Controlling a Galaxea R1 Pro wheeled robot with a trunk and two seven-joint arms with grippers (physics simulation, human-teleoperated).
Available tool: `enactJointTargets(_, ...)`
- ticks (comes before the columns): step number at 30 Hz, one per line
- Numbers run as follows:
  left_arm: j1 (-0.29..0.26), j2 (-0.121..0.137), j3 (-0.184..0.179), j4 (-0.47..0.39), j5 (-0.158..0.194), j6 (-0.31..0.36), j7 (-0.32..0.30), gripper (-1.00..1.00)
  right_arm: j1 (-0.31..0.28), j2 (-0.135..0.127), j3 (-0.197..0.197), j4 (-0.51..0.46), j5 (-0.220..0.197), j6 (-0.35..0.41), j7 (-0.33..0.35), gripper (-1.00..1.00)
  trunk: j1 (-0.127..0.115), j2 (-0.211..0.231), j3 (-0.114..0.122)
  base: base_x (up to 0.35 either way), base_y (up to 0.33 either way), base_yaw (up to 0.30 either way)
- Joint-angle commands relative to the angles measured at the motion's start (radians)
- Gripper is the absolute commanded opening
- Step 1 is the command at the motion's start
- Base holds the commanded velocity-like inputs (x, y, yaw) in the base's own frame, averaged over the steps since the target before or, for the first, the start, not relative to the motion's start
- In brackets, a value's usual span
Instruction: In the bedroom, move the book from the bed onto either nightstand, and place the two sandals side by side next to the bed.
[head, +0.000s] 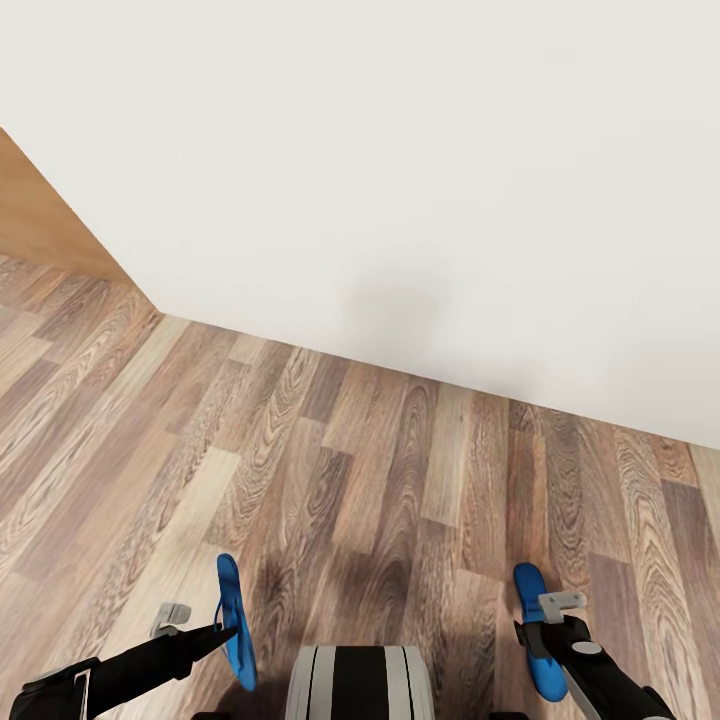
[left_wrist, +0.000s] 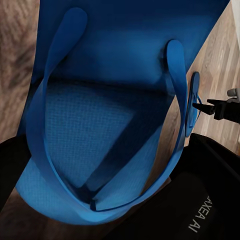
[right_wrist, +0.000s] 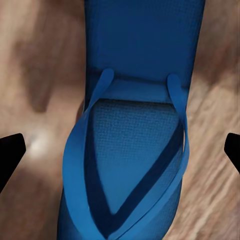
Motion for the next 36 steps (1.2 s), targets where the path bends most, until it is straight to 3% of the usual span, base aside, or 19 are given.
enactJointTargets(1,-0.001,-0.001,0.004,-0.001,-0.008,0.011,-0.007,-1.0,0.0,0.0,-0.004,-0.002,0.01,0.005,0.002,1.0,0.0,0.0,-0.001,0.002,-0.002,0.0)
enactJointTargets(8,-0.001,0.0,0.004,-0.001,-0.009,0.011,-0.007,-1.0,0.0,0.0,-0.004,-0.002,0.01,0.005,0.002,1.0,0.0,0.0,-0.001,0.0,0.0,0.0)
enactJointTargets(19,-0.001,0.0,0.004,-0.001,-0.011,0.011,-0.007,-1.0,0.0,0.0,-0.004,-0.002,0.01,0.005,0.002,1.0,0.005,-0.003,-0.043,0.0,0.0,0.0)
enactJointTargets(27,-0.001,0.0,0.004,-0.001,-0.011,0.011,-0.007,-1.0,0.0,-0.001,-0.004,-0.002,0.01,0.005,0.002,1.0,0.005,-0.003,-0.043,0.0,0.0,0.0)
enactJointTargets(33,-0.001,0.0,0.004,-0.001,-0.01,0.011,-0.007,-1.0,0.0,0.0,-0.004,-0.002,0.01,0.005,0.002,1.0,0.007,-0.004,-0.066,0.0,0.0,0.0)
enactJointTargets(36,-0.001,0.0,0.004,-0.001,-0.009,0.011,-0.007,-1.0,0.0,0.0,-0.004,-0.002,0.01,0.005,0.002,1.0,0.007,-0.004,-0.066,0.0,0.0,0.0)
